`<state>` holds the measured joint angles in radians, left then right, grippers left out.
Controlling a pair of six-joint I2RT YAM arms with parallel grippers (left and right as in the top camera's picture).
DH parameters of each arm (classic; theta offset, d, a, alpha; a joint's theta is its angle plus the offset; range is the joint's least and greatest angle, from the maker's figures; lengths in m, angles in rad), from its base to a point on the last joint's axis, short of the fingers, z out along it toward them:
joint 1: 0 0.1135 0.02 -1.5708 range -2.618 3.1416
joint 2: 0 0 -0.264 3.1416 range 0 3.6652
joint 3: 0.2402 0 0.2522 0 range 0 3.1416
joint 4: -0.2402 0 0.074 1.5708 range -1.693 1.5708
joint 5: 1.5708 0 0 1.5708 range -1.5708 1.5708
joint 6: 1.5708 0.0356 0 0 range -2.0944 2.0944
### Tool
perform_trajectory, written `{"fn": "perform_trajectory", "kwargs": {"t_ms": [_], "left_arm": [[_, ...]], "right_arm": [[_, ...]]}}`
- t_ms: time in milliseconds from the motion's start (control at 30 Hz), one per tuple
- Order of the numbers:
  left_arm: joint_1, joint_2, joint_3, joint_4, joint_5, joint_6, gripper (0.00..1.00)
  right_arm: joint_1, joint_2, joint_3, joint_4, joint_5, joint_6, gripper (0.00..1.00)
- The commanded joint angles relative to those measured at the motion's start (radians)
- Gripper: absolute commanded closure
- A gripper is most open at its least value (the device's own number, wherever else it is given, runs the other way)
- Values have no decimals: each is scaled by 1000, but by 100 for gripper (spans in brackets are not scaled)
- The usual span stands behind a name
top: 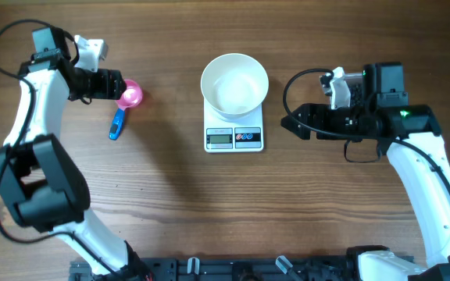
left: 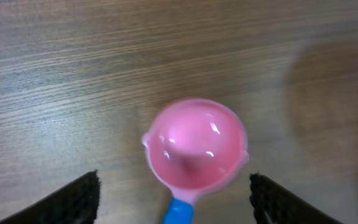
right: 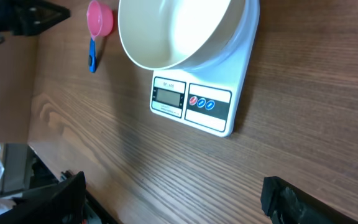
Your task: Scoop item into bowl and weigh 150g on scale
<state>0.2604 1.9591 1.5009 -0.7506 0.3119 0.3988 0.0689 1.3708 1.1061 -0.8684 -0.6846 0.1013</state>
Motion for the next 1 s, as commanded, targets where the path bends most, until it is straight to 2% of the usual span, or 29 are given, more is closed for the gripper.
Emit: {"fn": "perform_trajectory", "kwargs": {"t_ms": [0, 200, 300, 433, 500, 533, 567, 733, 867, 967], "left_arm": [[2, 69, 16, 54, 1, 13, 28], [-9, 161, 16, 107, 2, 13, 34], [-15, 191, 16, 108, 2, 13, 41], [-21, 201, 16, 114, 2, 14, 57], [-21, 201, 16, 113, 2, 13, 76], [-21, 201, 16, 111, 2, 13, 89], [-21, 201, 16, 108, 2, 13, 96], [-21, 195, 16, 105, 4, -29, 96], [-5, 130, 32, 107, -10, -176, 96], [8, 9, 45, 108, 3, -373, 96]], "right_arm": [[2, 1, 19, -8, -13, 3, 7], [2, 1, 18, -9, -12, 3, 8], [2, 1, 18, -8, -12, 3, 9], [2, 1, 18, -8, 3, 6, 8], [2, 1, 18, -9, 4, 7, 8], [2, 1, 18, -9, 4, 7, 8], [2, 1, 18, -11, 4, 7, 8], [2, 1, 18, -15, 6, 7, 8], [2, 1, 18, -10, 6, 7, 9], [2, 1, 18, 2, -15, 7, 9]]}}
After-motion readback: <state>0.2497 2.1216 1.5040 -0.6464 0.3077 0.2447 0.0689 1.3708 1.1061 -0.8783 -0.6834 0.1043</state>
